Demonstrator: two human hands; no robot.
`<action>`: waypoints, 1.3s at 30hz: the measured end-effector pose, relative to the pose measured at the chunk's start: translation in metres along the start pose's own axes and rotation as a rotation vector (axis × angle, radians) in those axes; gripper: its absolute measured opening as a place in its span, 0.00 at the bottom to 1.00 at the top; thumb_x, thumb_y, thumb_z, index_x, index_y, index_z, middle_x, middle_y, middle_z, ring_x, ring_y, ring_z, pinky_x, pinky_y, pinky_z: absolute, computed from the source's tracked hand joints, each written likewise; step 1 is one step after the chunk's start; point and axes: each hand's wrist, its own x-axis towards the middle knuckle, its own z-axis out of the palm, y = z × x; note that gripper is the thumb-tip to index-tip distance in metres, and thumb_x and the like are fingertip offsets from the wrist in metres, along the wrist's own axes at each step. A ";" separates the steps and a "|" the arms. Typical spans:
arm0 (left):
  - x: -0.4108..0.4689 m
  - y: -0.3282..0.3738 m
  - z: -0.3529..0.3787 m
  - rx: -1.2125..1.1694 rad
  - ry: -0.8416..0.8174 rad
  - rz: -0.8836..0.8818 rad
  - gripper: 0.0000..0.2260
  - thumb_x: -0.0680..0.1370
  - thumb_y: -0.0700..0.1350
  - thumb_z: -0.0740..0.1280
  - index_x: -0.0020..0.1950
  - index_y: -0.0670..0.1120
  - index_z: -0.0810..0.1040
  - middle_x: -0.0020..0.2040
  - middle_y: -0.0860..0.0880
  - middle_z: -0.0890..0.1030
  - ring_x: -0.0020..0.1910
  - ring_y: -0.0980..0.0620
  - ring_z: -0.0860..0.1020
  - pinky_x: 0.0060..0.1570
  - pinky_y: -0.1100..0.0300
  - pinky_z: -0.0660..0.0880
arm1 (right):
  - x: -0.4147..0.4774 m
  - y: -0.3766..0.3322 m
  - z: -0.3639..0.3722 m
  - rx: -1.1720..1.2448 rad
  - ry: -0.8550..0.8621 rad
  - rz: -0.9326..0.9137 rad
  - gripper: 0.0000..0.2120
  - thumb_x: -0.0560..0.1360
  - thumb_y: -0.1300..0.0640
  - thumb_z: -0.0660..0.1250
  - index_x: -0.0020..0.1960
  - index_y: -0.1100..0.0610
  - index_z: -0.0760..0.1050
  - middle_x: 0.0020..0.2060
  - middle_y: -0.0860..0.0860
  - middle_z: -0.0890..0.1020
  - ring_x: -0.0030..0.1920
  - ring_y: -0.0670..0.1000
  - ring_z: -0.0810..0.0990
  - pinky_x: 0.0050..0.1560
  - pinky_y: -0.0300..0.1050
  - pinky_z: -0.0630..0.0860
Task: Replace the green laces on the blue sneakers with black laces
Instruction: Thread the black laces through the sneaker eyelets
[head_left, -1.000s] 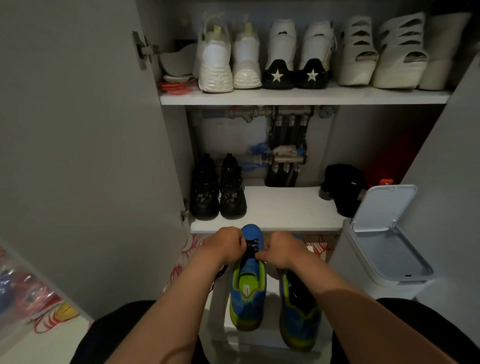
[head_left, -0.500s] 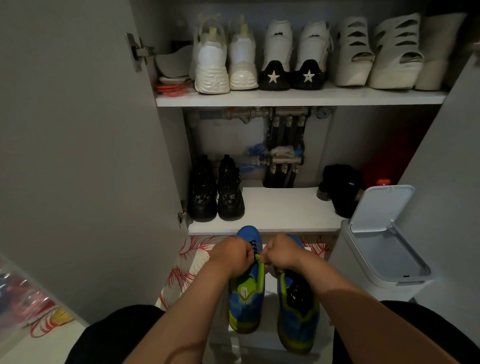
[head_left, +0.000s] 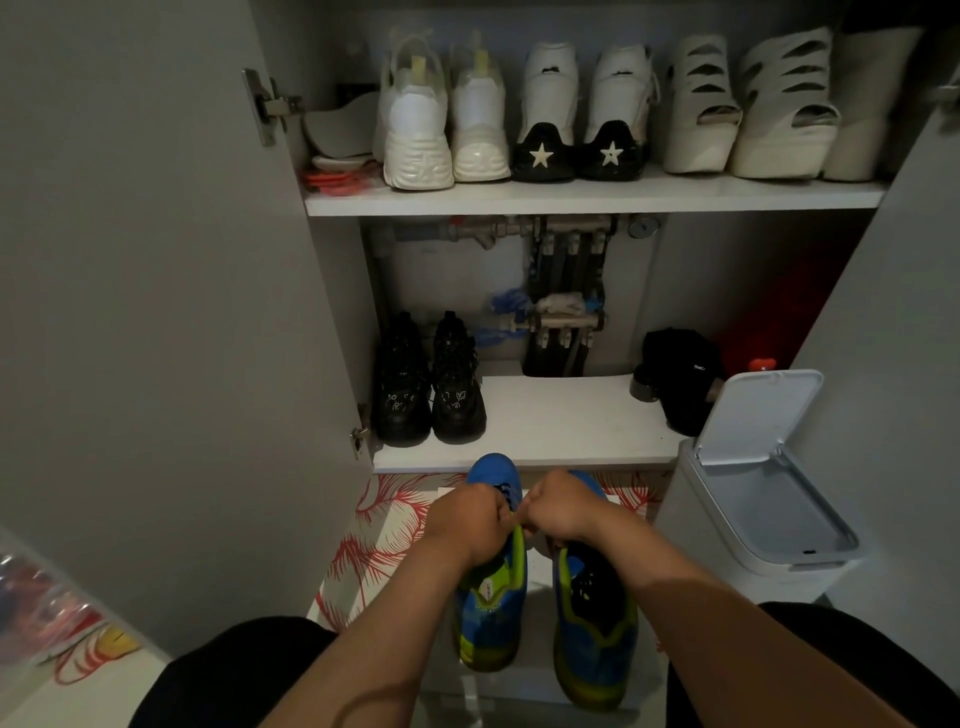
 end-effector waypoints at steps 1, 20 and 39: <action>-0.001 0.000 0.001 -0.006 0.013 -0.001 0.11 0.78 0.50 0.63 0.42 0.47 0.80 0.42 0.47 0.81 0.41 0.48 0.78 0.36 0.57 0.70 | 0.000 0.000 0.000 -0.016 -0.004 -0.009 0.07 0.72 0.64 0.67 0.41 0.67 0.82 0.34 0.56 0.77 0.35 0.52 0.74 0.40 0.47 0.73; -0.003 -0.002 -0.029 0.000 -0.141 -0.004 0.15 0.74 0.48 0.71 0.58 0.49 0.74 0.56 0.47 0.78 0.54 0.47 0.77 0.51 0.54 0.76 | 0.008 0.019 -0.014 0.406 0.363 0.075 0.07 0.79 0.62 0.56 0.48 0.57 0.72 0.47 0.56 0.83 0.30 0.53 0.80 0.30 0.42 0.74; 0.010 0.035 -0.048 -0.791 0.198 0.046 0.07 0.77 0.46 0.70 0.41 0.49 0.86 0.33 0.47 0.82 0.30 0.55 0.75 0.36 0.59 0.72 | -0.020 0.008 -0.025 0.494 0.161 -0.010 0.11 0.80 0.61 0.64 0.61 0.56 0.74 0.40 0.53 0.83 0.26 0.50 0.79 0.21 0.38 0.65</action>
